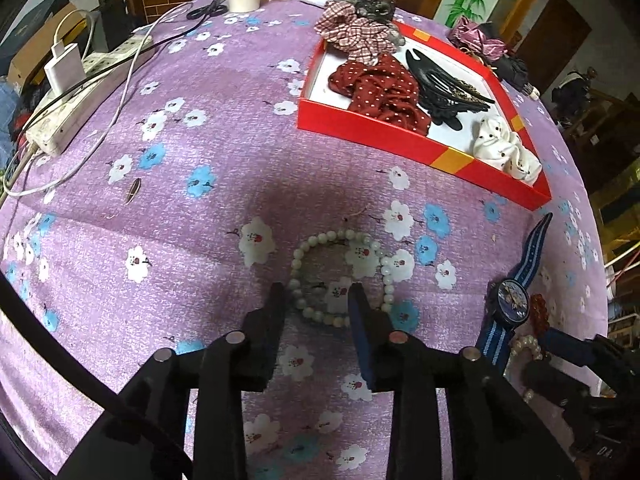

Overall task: Organize jewelry
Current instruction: 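Grasp the blue-strap watch with the right tool and carry it toward the box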

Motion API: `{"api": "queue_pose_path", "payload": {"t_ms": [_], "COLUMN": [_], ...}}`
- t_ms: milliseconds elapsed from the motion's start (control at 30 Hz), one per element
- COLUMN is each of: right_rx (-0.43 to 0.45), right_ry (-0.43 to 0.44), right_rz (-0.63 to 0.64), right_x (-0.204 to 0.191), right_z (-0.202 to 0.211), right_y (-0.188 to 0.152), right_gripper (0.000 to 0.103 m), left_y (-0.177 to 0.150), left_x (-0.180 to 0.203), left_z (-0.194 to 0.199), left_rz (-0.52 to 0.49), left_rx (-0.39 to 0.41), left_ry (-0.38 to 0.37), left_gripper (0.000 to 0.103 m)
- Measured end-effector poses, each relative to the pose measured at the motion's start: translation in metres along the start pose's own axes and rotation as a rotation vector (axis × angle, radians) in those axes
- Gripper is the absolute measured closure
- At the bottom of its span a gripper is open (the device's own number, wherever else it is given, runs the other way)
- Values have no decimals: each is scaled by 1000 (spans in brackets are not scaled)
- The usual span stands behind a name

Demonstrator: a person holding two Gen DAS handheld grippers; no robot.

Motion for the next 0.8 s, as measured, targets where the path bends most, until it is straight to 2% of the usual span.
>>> {"api": "queue_pose_path", "payload": {"t_ms": [100,167,333,533,633,667,700,767,800], "right_rx": [-34,-33,-50,-23,-3,4,14,17,20], "right_ry": [22,7,-11,-108,-187,-216,-251,-245,-237], "right_rz": [-15,-34,-67,-20,23,40,59,67,58], "right_x": [-7,-8,-13,-30,-39,-42,-43,-44,-43], "right_z": [-11,-15,-26,-33,-36,-37,-38,-38,-36], "right_y": [4,8,15,25,25,25,25,28,30], "right_gripper": [45,40,39,38,39,42,56,65,85], "left_y": [-1,-1,0,3,5,6,6,8,10], "left_x": [2,2,1,-5,-12,-13,-14,-13,-12], "left_z": [0,0,0,-1,0,1,3,11,15], "left_rz": [-9,-16,-19,-42,-12,2,12,20,20], "left_rx": [6,8,5,-8,-24,-32,-35,-24,-15], "left_ry": [-10,-25,-42,30,-6,-26,-44,-72,-80], "left_gripper": [68,65,65,98,98,98,98,98,98]}}
Point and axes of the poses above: each gripper's, at about its wrist camera, not at the fingertips, and z roughly against the way its jaws point, x to its right, y to its top, the point moved 4 cm from there along -z, roughly the way its jaws point, and after that the axes turned 12 degrees about -y, right-handed, at the moved point
